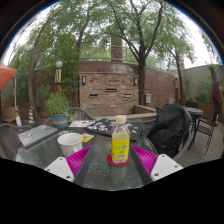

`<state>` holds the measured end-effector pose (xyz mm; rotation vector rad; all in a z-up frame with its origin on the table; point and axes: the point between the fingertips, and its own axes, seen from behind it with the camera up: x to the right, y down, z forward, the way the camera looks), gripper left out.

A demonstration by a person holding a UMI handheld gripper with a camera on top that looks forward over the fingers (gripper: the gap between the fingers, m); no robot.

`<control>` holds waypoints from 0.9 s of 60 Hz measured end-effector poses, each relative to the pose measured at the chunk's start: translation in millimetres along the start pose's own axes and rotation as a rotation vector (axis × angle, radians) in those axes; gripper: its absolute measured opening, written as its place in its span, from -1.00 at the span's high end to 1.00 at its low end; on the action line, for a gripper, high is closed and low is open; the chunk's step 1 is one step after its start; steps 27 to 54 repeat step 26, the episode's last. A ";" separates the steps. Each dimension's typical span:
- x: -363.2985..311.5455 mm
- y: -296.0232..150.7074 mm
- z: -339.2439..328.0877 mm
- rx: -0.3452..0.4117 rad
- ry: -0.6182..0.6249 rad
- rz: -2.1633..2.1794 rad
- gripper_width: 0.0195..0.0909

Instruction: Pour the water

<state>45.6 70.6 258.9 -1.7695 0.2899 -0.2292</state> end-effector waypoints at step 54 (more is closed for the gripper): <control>-93.8 -26.6 -145.1 -0.005 0.008 0.042 -0.79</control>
